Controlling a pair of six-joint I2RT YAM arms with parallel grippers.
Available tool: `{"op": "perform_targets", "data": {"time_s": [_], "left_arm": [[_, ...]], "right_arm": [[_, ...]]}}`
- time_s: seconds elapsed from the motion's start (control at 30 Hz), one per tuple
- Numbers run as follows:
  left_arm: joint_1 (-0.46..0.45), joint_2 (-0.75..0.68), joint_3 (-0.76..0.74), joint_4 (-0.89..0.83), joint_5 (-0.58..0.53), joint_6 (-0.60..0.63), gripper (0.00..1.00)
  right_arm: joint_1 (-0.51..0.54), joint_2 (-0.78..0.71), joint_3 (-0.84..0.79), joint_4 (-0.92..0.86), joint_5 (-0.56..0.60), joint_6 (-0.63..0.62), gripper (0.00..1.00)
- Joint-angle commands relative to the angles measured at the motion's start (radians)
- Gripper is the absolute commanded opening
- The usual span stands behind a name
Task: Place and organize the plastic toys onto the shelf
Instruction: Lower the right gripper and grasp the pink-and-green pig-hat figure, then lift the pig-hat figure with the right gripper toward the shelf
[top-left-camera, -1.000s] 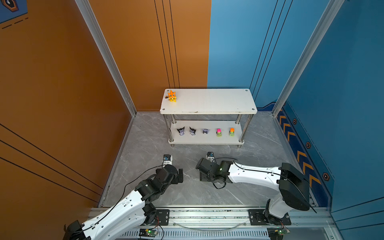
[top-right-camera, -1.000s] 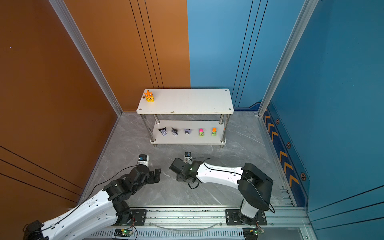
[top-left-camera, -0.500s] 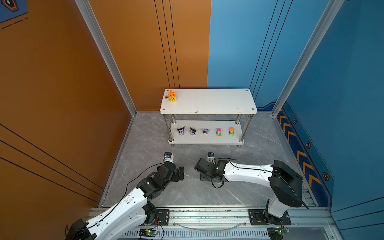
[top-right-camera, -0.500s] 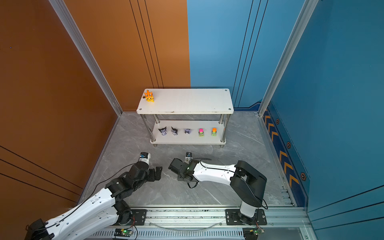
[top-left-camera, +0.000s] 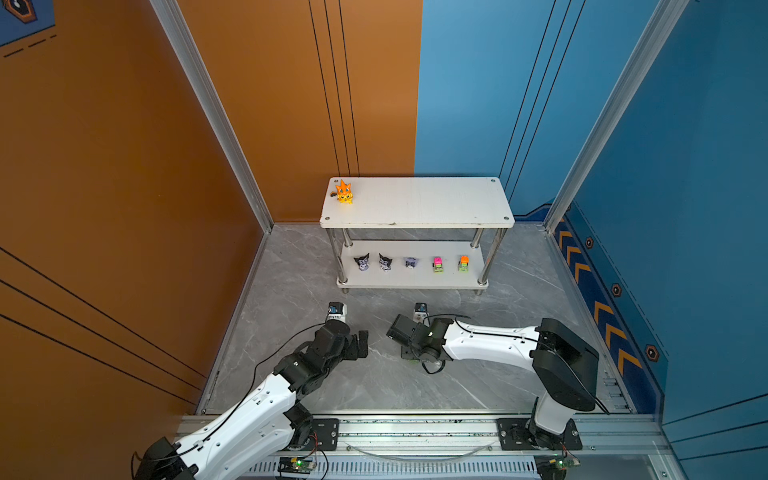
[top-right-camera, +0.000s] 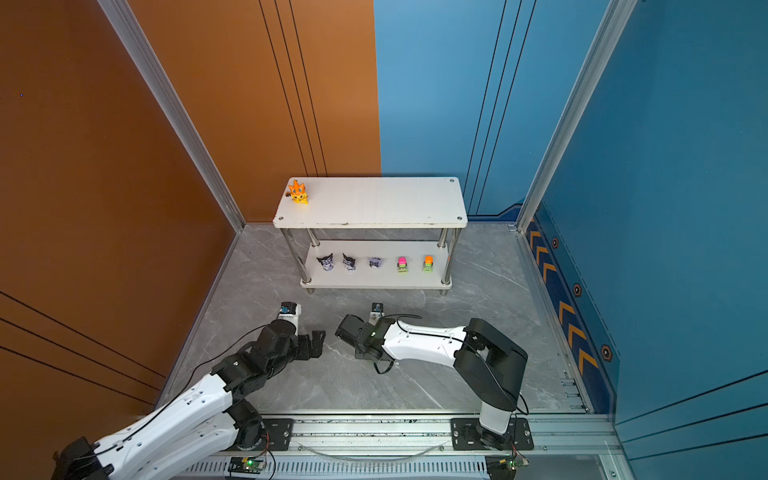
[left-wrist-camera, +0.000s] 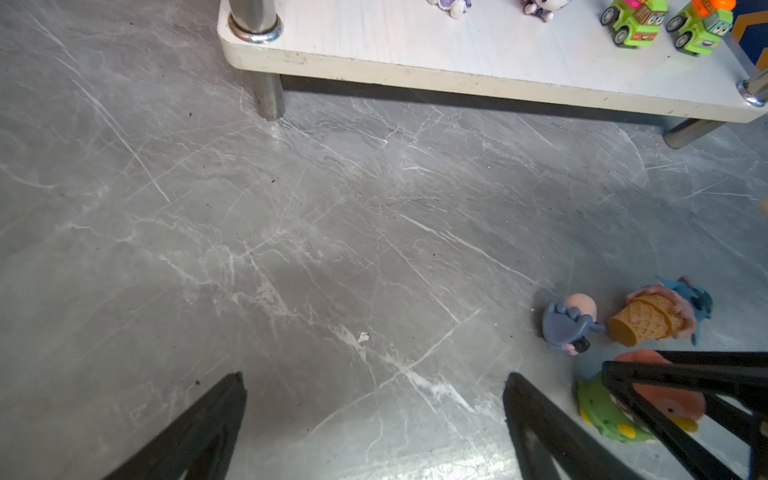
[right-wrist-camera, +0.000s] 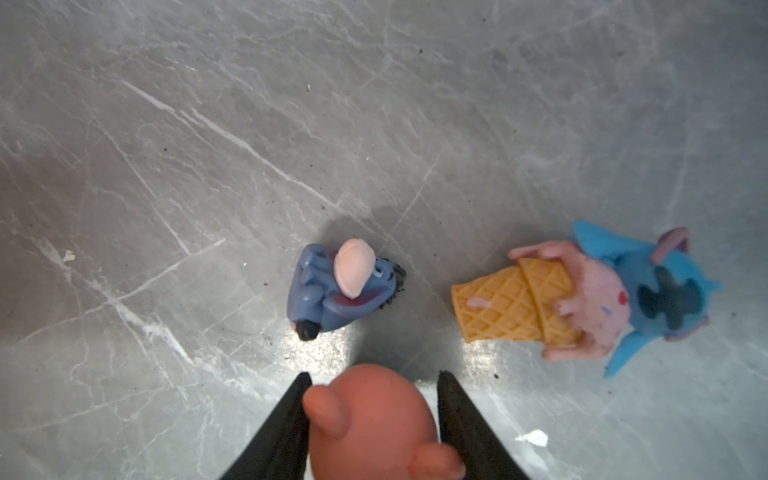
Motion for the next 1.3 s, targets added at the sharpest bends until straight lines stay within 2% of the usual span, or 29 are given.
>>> {"op": "perform_targets", "data": {"time_s": [0.0,0.43,0.73,1.0,1.13,1.27], "left_arm": [[0.015,0.003,-0.022,0.015,0.026,0.022,0.98],[0.030,0.004,-0.024,0.019,0.043,0.027,0.98],[0.031,0.001,-0.024,0.015,0.045,0.031,0.98],[0.034,0.004,-0.019,0.017,0.055,0.032,0.98],[0.035,0.014,-0.008,0.016,0.061,0.035,0.98],[0.034,0.018,0.001,0.013,0.069,0.039,0.98]], "right_arm": [[-0.007,0.015,0.023,-0.032,0.035,0.016,0.43],[-0.011,-0.017,0.012,-0.015,0.037,-0.024,0.33],[-0.013,-0.106,0.021,-0.023,0.067,-0.283,0.29],[-0.023,-0.264,0.045,-0.034,0.115,-0.511,0.27],[-0.044,-0.330,0.122,-0.049,0.080,-0.626,0.26],[-0.058,-0.336,0.288,-0.138,0.050,-0.734,0.26]]}}
